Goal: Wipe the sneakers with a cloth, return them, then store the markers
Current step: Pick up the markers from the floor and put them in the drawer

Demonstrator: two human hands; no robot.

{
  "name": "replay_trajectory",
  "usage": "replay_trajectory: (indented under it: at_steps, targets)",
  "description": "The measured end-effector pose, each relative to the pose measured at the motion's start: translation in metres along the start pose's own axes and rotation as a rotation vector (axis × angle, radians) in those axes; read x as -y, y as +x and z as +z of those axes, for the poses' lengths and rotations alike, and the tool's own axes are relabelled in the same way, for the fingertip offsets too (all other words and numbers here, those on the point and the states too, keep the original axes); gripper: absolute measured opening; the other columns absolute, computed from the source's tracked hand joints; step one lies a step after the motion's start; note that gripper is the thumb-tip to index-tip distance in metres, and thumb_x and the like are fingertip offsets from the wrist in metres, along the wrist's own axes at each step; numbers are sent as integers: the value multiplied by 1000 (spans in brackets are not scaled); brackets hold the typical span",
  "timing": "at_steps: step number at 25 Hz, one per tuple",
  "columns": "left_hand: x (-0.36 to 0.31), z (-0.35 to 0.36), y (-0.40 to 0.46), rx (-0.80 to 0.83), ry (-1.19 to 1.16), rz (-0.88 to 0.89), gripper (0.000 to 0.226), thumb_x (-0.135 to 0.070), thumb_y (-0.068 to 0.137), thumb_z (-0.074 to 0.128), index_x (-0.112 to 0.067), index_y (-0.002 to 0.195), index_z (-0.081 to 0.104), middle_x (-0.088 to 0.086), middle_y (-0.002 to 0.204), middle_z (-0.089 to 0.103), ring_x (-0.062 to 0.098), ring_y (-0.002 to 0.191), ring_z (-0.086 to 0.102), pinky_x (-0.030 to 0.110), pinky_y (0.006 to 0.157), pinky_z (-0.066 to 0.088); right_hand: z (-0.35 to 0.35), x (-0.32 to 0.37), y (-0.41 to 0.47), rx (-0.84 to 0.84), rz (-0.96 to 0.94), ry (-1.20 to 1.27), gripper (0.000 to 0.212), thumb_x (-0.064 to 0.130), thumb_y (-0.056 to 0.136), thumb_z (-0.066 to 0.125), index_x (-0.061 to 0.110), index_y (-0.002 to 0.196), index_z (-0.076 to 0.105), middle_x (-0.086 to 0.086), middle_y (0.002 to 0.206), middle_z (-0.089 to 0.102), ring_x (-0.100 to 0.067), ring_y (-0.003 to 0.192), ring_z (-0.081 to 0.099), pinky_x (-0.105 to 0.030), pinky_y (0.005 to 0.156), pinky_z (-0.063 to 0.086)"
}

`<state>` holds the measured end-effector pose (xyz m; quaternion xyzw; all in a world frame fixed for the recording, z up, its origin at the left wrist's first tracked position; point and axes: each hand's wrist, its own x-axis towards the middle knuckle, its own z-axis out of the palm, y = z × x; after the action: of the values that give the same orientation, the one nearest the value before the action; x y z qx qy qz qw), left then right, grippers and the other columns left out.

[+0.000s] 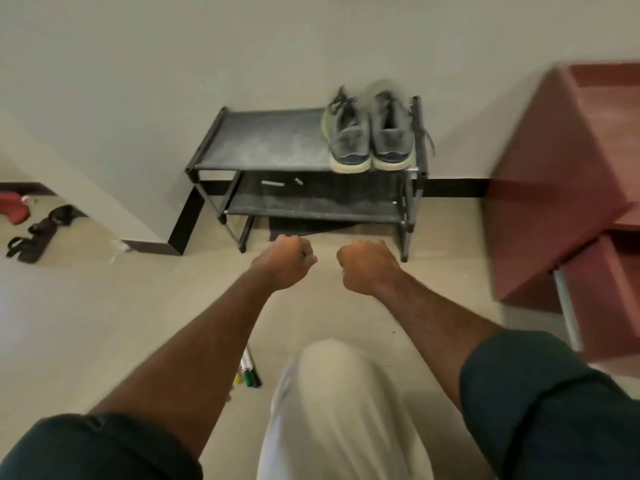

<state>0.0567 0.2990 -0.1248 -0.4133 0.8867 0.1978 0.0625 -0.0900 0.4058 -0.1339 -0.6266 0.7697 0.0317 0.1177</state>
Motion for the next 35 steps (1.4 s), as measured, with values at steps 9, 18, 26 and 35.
replay_trajectory:
  at_steps: [9,18,26,35]
  targets:
    - [172,31,-16,151,-58,-177,18,-27,97,62,-11,102,70,4,87,70,13,72,68,38,77,60,39,152,124,180,-70,150,18,10,87,63,17,103,66,-5,100,64,-25,87,62,-37,75,55]
    - [317,180,-106,84,-429,-692,9,-21,90,70,-13,86,72,2,81,69,13,70,66,28,61,55,223,258,110,399,225,402,26,17,93,56,14,116,66,-13,124,59,-35,109,63,-34,85,51]
    - [324,288,-172,-295,-741,-1296,33,-31,85,76,-15,109,60,6,100,63,26,86,63,39,73,57,300,300,100,324,20,325,16,12,92,60,16,107,65,-9,107,66,-31,95,65,-37,78,56]
    - [329,310,-164,-210,-776,-1290,22,-30,82,74,-15,93,63,6,92,64,25,82,63,43,75,59,332,309,117,314,-50,253,40,6,85,67,21,120,56,-5,119,52,-27,108,54,-40,90,48]
